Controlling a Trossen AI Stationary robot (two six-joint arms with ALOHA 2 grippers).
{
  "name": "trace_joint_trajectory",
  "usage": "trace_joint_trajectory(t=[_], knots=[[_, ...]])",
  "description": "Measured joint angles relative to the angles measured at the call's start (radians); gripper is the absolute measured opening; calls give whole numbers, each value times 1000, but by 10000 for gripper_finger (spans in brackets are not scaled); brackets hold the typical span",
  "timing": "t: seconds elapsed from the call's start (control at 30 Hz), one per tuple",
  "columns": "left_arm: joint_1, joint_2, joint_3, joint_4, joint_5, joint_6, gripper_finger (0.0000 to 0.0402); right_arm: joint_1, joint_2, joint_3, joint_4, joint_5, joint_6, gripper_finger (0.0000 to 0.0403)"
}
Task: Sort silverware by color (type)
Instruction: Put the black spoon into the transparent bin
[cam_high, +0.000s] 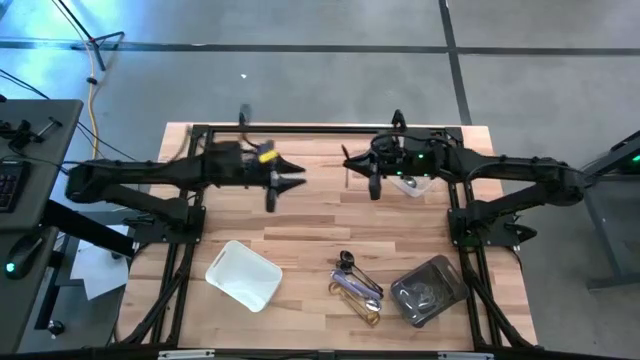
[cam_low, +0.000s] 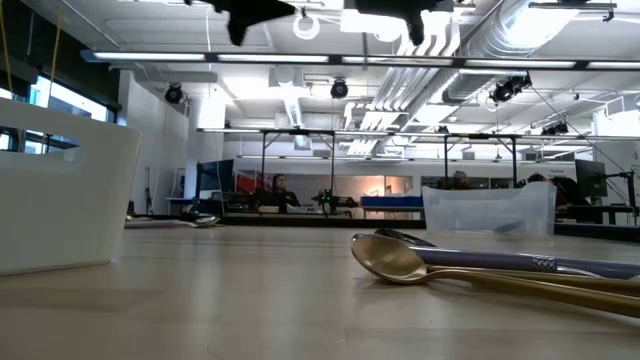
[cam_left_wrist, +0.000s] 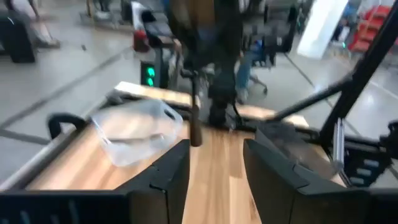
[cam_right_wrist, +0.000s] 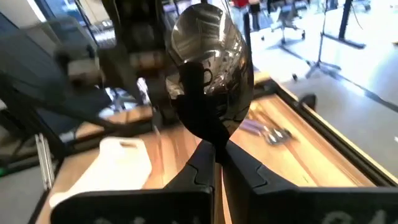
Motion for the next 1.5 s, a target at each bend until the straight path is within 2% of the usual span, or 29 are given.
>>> trace_joint_trajectory(t=[0.2, 0.37, 0.47, 0.57, 0.63, 0.87, 1.5], knots=[[26, -186, -101, 30, -7, -28, 142, -7, -107, -6, -158, 0, -26, 1], [29, -290, -215, 140, -19, -90, 142, 1, -200, -136, -121, 19, 19, 1], [29, -322, -260, 167, -30, -134, 142, 16, -246, -236, -9, 25, 27, 1], [29, -323, -268, 166, -31, -166, 142, 29, -270, -295, 119, 22, 4, 0], [29, -323, -269, 166, -31, -170, 142, 29, -270, -307, 145, 20, 1, 0], [27, -319, -268, 166, -31, -163, 142, 29, -268, -307, 153, -18, 0, 0], [27, -319, -268, 164, -31, -163, 142, 29, -268, -307, 154, -19, -22, 0]])
